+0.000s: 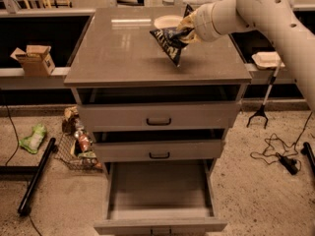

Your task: Pick blue chip bag from bottom drawer and place on counter

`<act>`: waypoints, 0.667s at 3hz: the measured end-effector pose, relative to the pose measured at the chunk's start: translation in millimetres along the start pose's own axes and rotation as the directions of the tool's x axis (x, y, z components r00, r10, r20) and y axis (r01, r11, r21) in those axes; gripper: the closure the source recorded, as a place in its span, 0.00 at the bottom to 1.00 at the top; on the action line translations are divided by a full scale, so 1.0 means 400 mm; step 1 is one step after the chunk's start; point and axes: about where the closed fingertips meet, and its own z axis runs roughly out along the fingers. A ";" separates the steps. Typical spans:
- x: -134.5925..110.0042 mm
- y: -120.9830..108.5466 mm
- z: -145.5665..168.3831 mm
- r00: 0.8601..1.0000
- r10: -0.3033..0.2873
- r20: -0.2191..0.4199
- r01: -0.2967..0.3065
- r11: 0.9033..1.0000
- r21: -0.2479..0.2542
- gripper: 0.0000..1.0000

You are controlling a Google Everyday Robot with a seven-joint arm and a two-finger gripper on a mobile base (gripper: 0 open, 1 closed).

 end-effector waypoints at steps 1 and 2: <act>0.053 -0.032 0.086 0.998 0.063 0.000 -0.063 0.998 -0.002 0.81; 0.081 -0.033 0.135 0.994 0.107 0.002 -0.106 0.994 -0.009 0.59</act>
Offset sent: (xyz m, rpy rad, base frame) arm 0.0906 0.0080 -0.0260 0.0942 0.1029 -0.0882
